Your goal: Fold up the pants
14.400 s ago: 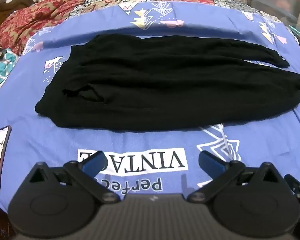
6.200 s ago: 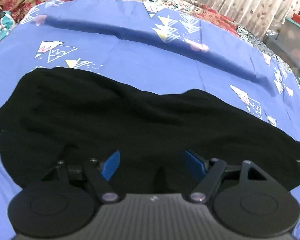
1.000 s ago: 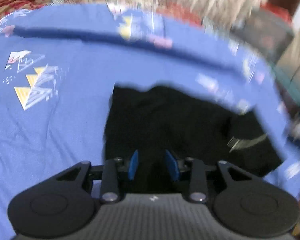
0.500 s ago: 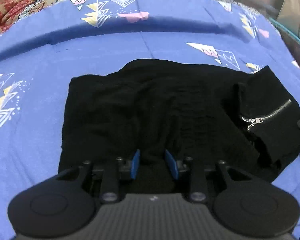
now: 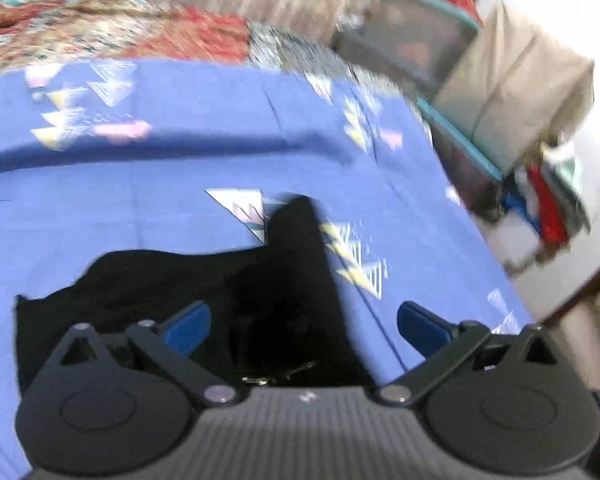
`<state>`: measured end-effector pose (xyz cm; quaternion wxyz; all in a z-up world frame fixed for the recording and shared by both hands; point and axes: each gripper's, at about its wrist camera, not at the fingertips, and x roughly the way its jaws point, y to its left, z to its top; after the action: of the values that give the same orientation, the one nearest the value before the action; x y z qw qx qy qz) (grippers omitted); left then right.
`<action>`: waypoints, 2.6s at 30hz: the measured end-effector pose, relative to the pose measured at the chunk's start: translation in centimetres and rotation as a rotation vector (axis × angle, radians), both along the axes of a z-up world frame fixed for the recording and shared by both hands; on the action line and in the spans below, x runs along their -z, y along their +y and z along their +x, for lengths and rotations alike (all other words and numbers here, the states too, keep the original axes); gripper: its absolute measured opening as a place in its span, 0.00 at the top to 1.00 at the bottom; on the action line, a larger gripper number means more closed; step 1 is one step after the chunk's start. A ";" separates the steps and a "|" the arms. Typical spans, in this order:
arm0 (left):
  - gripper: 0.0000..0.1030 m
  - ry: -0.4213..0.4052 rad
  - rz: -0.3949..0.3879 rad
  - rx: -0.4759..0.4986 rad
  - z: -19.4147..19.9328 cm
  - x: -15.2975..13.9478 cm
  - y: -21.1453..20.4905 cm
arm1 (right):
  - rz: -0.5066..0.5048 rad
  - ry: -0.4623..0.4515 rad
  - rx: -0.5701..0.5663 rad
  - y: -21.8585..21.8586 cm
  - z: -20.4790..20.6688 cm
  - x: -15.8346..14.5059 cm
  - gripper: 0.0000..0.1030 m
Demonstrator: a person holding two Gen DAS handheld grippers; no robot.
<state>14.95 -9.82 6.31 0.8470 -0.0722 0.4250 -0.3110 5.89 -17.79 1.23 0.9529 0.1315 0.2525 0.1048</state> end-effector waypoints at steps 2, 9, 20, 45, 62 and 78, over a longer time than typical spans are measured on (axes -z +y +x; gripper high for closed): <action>0.19 0.048 -0.002 0.007 1.2 1.6 0.1 | -0.007 0.006 -0.034 2.0 0.0 -0.1 0.82; 0.83 0.040 -0.067 -0.116 0.3 2.2 8.0 | -0.047 0.004 -0.165 7.5 0.2 -1.2 0.82; 0.48 0.150 0.085 -0.324 0.9 10.2 16.5 | -0.020 0.189 -0.433 14.2 4.1 2.5 0.70; 0.03 0.023 0.207 -0.413 -4.7 13.4 16.3 | 0.082 0.283 -0.099 2.5 1.2 4.9 0.61; 0.10 0.032 0.114 -0.462 -12.6 13.4 21.7 | 0.234 0.428 0.072 -3.2 -5.9 6.3 0.49; 0.00 -0.108 0.232 -0.399 -14.3 14.6 19.3 | 0.150 0.279 0.036 0.2 -7.2 7.1 0.17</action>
<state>0.68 9.46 -8.27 0.9159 -0.0400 0.3891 -0.0899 -1.29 -17.56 -5.89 0.8977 0.2203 0.3716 0.0869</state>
